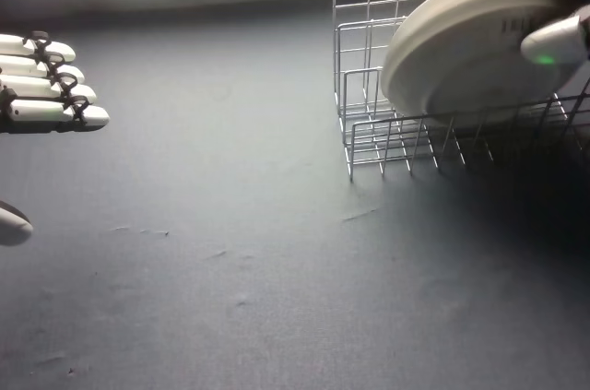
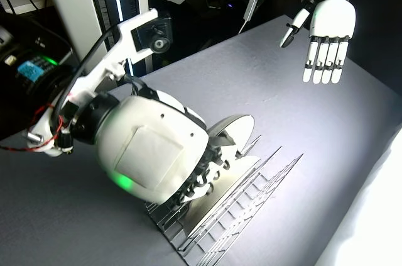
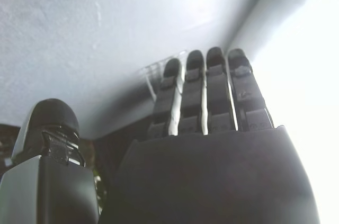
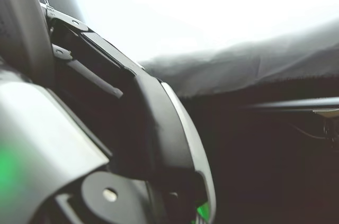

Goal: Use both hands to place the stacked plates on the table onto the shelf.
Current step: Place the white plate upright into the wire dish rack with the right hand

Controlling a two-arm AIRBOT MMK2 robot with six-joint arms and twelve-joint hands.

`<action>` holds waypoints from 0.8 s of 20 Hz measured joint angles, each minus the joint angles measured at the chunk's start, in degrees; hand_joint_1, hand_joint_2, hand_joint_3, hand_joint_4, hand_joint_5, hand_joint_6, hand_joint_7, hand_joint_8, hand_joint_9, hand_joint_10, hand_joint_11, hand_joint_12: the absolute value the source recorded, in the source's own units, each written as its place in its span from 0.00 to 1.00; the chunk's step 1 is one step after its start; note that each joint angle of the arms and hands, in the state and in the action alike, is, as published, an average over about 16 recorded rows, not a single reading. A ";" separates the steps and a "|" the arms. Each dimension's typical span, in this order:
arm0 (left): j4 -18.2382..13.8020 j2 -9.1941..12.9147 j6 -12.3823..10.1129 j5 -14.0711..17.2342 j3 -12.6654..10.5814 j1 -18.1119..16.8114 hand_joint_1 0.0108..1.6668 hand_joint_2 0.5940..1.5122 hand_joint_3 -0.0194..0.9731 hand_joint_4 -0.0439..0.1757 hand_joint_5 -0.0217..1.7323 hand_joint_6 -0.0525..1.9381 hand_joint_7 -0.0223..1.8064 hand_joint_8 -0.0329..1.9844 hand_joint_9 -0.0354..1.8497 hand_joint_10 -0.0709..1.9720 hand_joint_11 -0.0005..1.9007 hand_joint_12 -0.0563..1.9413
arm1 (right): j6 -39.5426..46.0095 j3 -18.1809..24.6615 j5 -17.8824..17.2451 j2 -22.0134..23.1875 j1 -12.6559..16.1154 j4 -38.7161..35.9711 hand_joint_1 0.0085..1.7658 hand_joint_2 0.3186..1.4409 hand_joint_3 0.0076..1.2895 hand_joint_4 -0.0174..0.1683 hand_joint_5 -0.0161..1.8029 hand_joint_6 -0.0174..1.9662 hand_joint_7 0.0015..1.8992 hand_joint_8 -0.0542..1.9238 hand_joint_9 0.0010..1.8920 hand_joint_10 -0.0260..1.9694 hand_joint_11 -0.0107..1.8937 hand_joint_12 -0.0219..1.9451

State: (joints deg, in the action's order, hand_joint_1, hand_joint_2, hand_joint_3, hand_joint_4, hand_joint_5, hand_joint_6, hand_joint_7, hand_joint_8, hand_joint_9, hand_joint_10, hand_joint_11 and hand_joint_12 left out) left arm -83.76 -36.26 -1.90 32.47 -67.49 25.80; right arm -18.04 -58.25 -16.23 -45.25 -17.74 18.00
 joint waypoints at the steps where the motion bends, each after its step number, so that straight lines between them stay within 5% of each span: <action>1: -0.10 -0.02 -0.25 0.17 0.13 0.03 0.01 0.58 0.04 0.24 0.06 0.04 0.07 0.02 0.06 0.04 0.01 0.03 | 0.01 -0.21 -0.21 -0.16 -0.37 0.00 0.80 0.61 0.00 0.05 0.54 0.45 0.57 0.39 0.54 0.49 0.45 0.60; 9: -0.80 -0.05 -2.03 1.15 1.12 0.39 0.01 0.58 0.04 0.24 0.07 0.04 0.07 0.02 0.06 0.04 0.01 0.03 | 0.06 -0.71 -1.78 -0.65 -2.44 0.03 0.79 0.62 0.00 0.05 0.53 0.45 0.56 0.39 0.53 0.47 0.43 0.62; 16: -1.05 -0.21 -3.36 1.64 1.23 1.36 0.01 0.58 0.04 0.24 0.07 0.04 0.08 0.02 0.06 0.04 0.01 0.03 | 0.26 -0.48 -2.67 -0.65 -2.23 0.22 0.74 0.64 0.01 0.06 0.48 0.29 0.51 0.26 0.47 0.33 0.31 0.65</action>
State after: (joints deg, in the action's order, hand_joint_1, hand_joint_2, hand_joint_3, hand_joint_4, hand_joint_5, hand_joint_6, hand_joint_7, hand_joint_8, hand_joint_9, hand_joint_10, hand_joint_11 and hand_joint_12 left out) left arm -84.80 -36.47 -5.26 34.11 -66.26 27.15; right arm -17.78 -58.73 -18.89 -45.89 -19.96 18.23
